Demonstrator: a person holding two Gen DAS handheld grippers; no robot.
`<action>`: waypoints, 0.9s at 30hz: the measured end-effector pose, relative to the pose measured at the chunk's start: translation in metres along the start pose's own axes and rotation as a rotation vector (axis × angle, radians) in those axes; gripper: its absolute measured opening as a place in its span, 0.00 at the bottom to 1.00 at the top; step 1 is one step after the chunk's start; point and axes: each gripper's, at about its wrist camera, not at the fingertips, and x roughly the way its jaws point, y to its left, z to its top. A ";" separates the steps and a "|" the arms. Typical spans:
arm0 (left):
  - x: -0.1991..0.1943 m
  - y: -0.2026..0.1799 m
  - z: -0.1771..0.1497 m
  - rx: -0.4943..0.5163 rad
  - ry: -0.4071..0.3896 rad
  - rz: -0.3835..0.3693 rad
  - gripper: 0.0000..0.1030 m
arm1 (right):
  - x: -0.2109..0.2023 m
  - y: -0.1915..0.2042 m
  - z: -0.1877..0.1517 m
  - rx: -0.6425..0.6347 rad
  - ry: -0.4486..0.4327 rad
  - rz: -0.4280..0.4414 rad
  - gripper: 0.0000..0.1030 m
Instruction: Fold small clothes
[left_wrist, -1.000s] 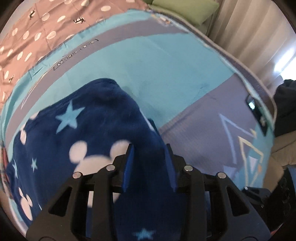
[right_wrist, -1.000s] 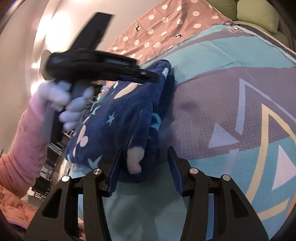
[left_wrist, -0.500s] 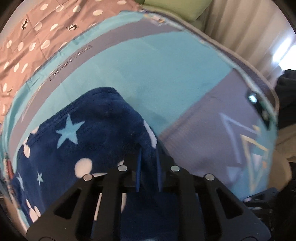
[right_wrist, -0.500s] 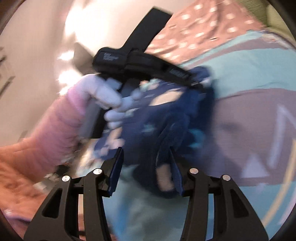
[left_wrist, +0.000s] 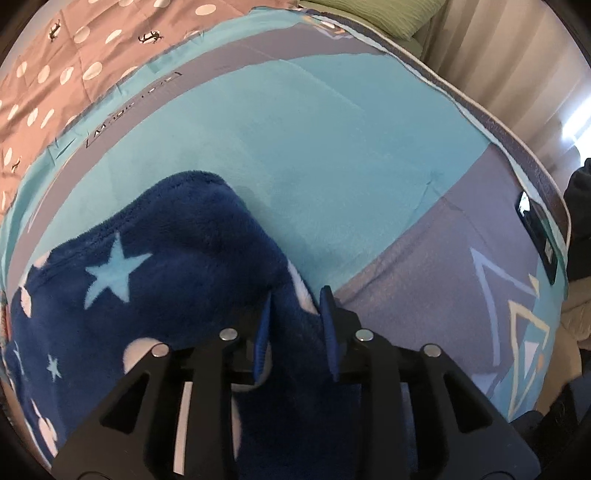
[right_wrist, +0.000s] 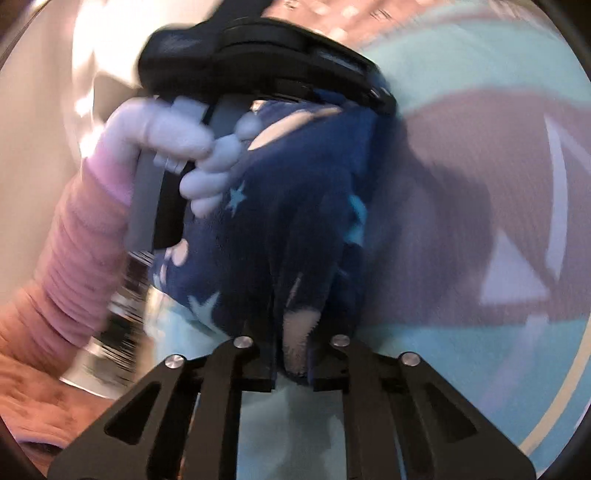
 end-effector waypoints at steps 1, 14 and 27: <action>-0.002 -0.002 -0.001 0.001 -0.010 -0.016 0.25 | -0.004 -0.003 -0.001 0.011 -0.004 0.007 0.08; -0.042 -0.006 -0.039 0.089 -0.213 0.027 0.38 | -0.024 0.031 -0.012 -0.080 -0.031 -0.228 0.17; -0.125 0.139 -0.196 -0.241 -0.444 0.109 0.62 | 0.002 0.083 0.000 -0.221 -0.173 -0.360 0.20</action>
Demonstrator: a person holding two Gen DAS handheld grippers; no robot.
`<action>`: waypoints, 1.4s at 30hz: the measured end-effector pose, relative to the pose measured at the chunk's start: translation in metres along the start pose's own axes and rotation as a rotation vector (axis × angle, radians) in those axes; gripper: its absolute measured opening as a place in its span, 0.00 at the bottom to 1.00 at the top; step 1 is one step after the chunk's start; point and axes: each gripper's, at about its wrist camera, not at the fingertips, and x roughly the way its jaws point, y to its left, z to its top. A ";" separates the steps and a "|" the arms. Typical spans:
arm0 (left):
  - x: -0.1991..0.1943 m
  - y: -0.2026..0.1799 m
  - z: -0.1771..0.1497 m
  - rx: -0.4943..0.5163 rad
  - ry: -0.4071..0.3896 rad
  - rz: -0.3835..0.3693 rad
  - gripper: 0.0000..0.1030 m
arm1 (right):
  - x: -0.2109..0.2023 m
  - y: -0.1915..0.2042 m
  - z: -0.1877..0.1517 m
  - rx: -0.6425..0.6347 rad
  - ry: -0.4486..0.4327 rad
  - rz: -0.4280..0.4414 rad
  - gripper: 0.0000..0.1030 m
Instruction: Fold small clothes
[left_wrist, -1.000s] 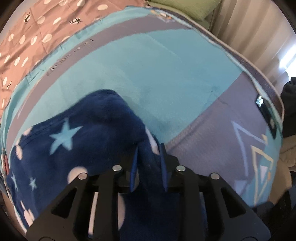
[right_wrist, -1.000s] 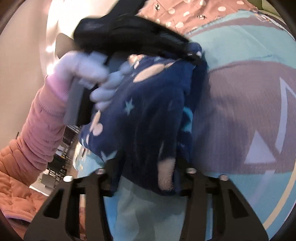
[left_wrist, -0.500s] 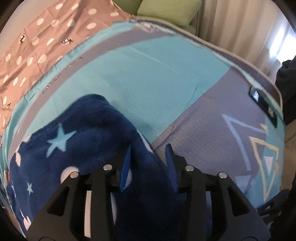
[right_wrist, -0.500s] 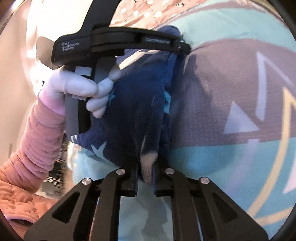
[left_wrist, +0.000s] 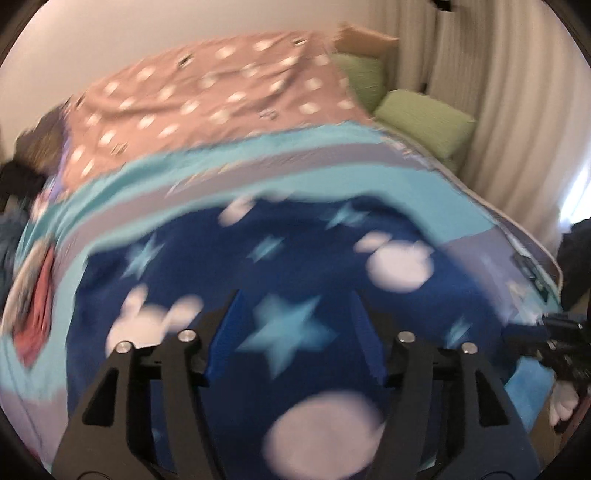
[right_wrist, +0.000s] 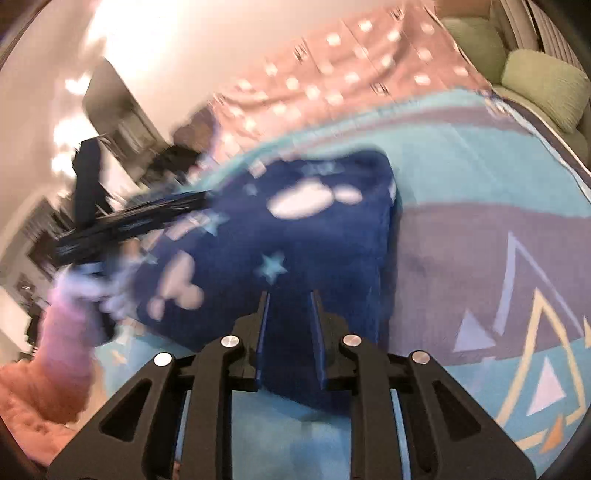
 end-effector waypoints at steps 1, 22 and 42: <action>0.004 0.013 -0.013 -0.023 0.026 0.013 0.62 | 0.016 0.000 -0.004 -0.002 0.057 -0.070 0.18; -0.095 0.208 -0.172 -0.551 -0.187 -0.207 0.44 | 0.107 0.198 0.084 -0.478 0.085 -0.208 0.37; -0.080 0.214 -0.178 -0.477 -0.234 -0.433 0.45 | 0.217 0.294 0.101 -0.664 0.244 -0.251 0.40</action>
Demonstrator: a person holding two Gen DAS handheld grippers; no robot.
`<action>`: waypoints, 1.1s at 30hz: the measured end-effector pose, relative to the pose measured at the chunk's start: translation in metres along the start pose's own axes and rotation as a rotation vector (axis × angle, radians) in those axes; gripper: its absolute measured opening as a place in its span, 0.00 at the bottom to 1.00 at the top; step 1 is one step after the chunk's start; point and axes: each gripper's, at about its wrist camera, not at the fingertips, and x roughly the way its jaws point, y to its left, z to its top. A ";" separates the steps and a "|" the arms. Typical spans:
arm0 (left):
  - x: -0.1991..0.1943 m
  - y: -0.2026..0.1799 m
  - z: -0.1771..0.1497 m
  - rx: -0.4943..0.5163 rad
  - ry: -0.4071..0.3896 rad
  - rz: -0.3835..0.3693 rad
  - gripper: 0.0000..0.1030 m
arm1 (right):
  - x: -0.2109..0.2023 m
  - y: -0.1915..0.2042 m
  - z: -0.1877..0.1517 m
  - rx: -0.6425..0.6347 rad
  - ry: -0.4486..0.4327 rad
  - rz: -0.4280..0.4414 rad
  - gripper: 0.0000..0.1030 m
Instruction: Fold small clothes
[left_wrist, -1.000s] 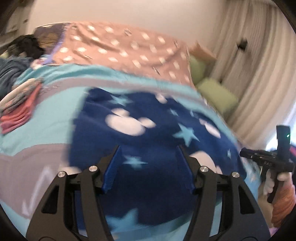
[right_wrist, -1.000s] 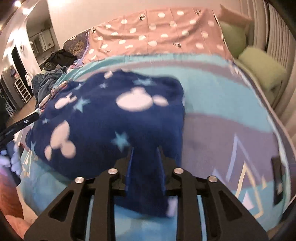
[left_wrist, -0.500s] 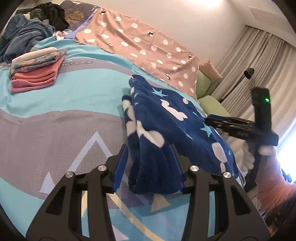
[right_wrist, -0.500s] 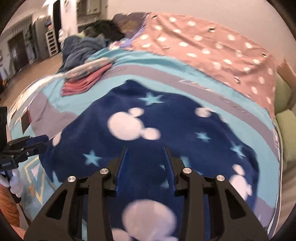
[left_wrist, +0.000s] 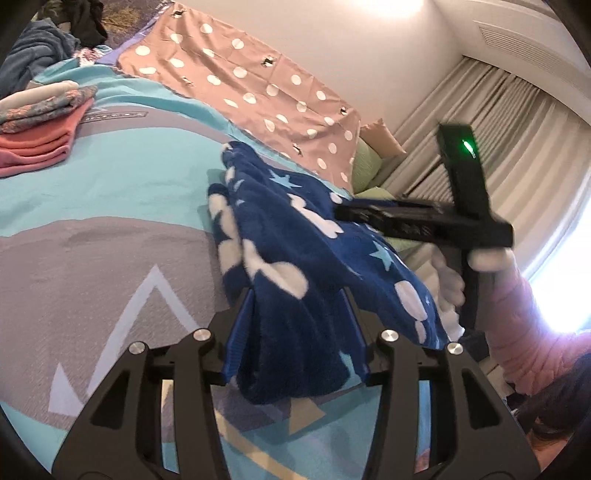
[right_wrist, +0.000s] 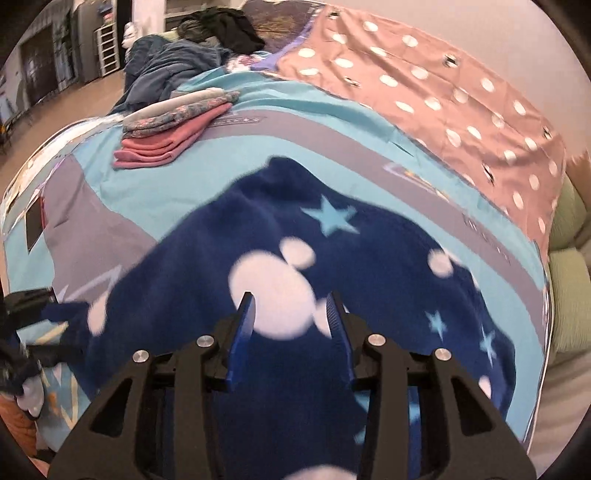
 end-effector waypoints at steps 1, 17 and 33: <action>0.000 -0.002 0.001 0.006 0.003 -0.011 0.45 | 0.003 0.005 0.007 -0.020 0.001 0.002 0.40; -0.002 0.001 -0.019 -0.061 0.077 -0.097 0.46 | 0.101 0.100 0.083 -0.290 0.331 0.022 0.54; -0.029 0.016 -0.043 -0.077 0.100 -0.088 0.09 | 0.099 0.051 0.102 -0.083 0.183 -0.046 0.00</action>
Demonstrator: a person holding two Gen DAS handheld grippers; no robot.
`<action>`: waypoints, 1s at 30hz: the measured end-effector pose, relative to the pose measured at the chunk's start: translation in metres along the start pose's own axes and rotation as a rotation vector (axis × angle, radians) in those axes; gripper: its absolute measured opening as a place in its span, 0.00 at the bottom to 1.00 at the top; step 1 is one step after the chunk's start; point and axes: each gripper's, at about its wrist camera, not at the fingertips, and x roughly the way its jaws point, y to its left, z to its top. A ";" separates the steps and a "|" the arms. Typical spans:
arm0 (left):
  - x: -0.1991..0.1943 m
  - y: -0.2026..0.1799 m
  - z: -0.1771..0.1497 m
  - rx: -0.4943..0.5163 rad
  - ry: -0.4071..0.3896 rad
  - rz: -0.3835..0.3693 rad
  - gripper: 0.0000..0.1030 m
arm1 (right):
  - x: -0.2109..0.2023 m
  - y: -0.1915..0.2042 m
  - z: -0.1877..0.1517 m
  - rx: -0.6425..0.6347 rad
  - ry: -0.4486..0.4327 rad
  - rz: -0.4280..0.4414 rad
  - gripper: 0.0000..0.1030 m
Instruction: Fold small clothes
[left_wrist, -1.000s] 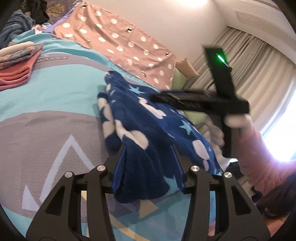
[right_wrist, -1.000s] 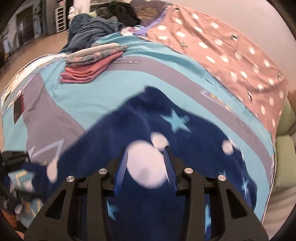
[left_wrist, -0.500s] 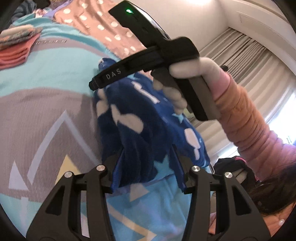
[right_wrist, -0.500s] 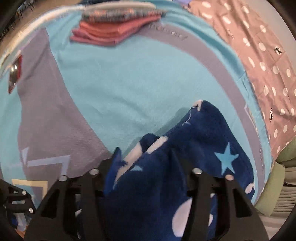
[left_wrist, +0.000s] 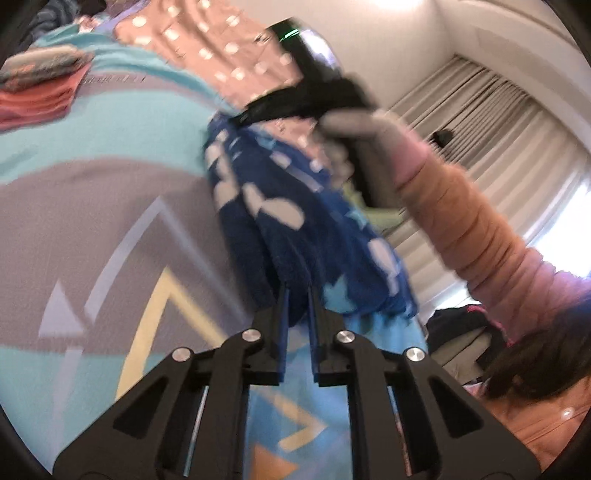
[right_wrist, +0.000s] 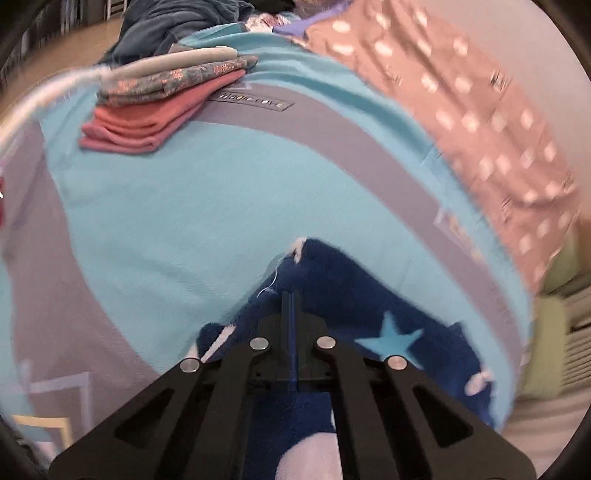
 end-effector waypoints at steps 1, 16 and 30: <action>0.001 0.006 -0.003 -0.023 0.006 0.003 0.09 | 0.001 -0.005 0.000 0.031 0.019 0.029 0.00; 0.027 0.002 -0.014 0.052 0.087 0.079 0.00 | 0.060 -0.005 0.020 0.090 0.062 0.032 0.13; 0.014 0.015 0.008 -0.035 -0.030 0.047 0.47 | -0.049 -0.024 -0.087 0.055 -0.088 0.268 0.26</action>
